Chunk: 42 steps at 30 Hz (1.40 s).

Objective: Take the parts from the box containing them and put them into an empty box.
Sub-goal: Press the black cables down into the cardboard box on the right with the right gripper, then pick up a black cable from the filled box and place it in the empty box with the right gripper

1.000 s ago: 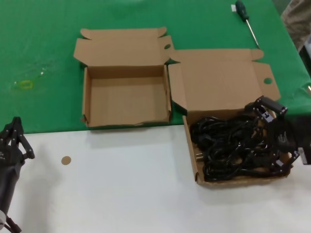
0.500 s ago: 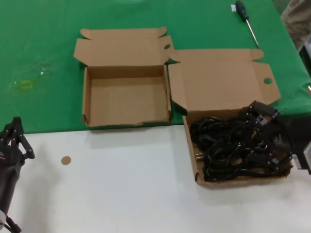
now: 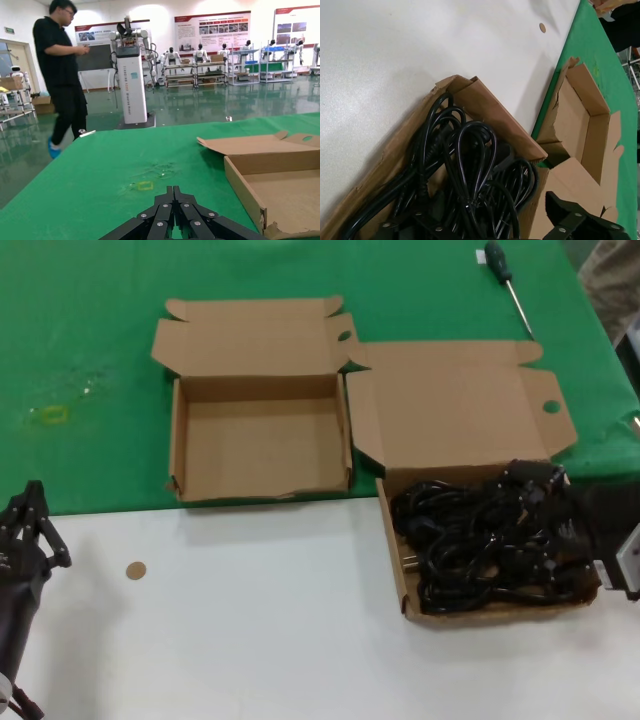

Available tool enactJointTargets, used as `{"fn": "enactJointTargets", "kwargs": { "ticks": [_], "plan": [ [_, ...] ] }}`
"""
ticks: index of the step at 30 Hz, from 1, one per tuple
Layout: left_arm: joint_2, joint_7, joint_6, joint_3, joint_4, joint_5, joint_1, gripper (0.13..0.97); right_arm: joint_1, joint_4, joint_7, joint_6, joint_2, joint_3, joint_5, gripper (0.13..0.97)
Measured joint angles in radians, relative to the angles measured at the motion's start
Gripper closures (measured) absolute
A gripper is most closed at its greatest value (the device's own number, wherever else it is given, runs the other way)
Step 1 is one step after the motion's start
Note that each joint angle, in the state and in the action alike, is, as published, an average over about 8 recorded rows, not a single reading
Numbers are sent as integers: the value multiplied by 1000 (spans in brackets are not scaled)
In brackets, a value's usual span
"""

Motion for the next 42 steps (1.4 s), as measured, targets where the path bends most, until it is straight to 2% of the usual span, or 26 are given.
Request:
{"fn": "enactJointTargets", "kwargs": {
  "ticks": [4,8,16,17,25,31,42],
  "plan": [
    [0,0,0,0,0,0,0,945,6,-16,-10,2,-7,-2,-3,410],
    [0,0,0,0,0,0,0,945,12,-30,-13,1,-13,-5,-6,410],
    [0,0,0,0,0,0,0,945,18,-56,-16,0,-22,-7,-7,634],
    [0,0,0,0,0,0,0,945,19,-58,-18,1,-23,-7,-7,634],
    [0,0,0,0,0,0,0,945,17,-67,-22,3,-27,-6,-6,807],
    [0,0,0,0,0,0,0,945,8,-55,15,2,-18,-3,-4,822],
    [0,0,0,0,0,0,0,945,10,7,188,-17,31,8,-2,882]
  ]
}}
